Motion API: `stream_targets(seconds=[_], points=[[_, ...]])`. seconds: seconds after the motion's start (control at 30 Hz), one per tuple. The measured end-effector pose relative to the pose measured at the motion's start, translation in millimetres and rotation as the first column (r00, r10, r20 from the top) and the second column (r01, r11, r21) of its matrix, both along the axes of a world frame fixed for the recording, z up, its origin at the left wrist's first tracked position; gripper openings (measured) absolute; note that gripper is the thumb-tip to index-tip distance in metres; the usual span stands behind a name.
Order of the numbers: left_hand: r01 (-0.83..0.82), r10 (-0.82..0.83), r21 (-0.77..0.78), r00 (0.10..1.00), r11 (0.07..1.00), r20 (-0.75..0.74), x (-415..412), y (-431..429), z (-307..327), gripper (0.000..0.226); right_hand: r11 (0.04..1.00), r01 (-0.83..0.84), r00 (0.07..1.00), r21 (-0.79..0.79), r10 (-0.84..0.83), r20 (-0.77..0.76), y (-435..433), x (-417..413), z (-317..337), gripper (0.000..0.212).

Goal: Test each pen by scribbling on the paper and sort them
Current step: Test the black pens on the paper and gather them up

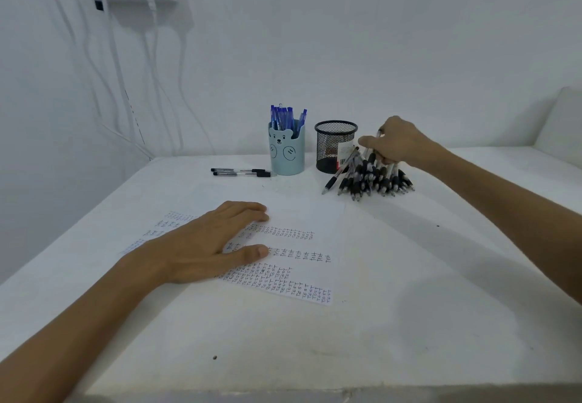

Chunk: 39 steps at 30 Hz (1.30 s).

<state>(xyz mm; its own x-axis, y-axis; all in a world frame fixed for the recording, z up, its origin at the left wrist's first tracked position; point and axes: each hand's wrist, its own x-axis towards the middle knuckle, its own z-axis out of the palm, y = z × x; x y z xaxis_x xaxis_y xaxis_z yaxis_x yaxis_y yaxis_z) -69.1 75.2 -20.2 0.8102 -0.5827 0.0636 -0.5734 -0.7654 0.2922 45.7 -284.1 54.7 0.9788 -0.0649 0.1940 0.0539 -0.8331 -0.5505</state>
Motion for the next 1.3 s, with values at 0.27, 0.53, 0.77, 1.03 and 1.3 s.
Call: stream_targets(seconds=[0.27, 0.53, 0.77, 1.03, 1.3], points=[[-0.003, 0.003, -0.006, 1.0, 1.0, -0.007, -0.6, -1.7, 1.4, 0.068, 0.955, 0.064, 0.998, -0.289, -0.057, 0.03, 16.5, 30.8, -3.0, 0.049], [-0.001, 0.0, -0.007, 1.0, 1.0, -0.009, -0.9, -1.2, 1.6, 0.069, 0.919, 0.131, 0.991, -0.371, -0.11, 0.079, 28.6, 9.2, -1.8, 0.027], [-0.014, 0.014, -0.009, 1.0, 1.0, 0.001, -1.2, -1.4, 1.4, 0.064, 0.809, 0.05, 0.978, -0.585, 0.08, 0.194, 72.1, -28.3, -7.6, 0.023], [-0.065, 0.068, -0.049, 0.994, 0.997, 0.08, 2.0, 1.8, 1.1, 0.059, 0.816, -0.221, 0.906, -0.535, 0.375, 0.197, 128.8, -9.4, -38.8, 0.024], [-0.097, 0.101, -0.037, 0.987, 0.995, 0.122, 12.6, 14.9, -2.9, 0.068, 0.74, -0.365, 0.816, -0.566, 0.546, 0.188, 181.1, 34.0, -59.9, 0.027]])
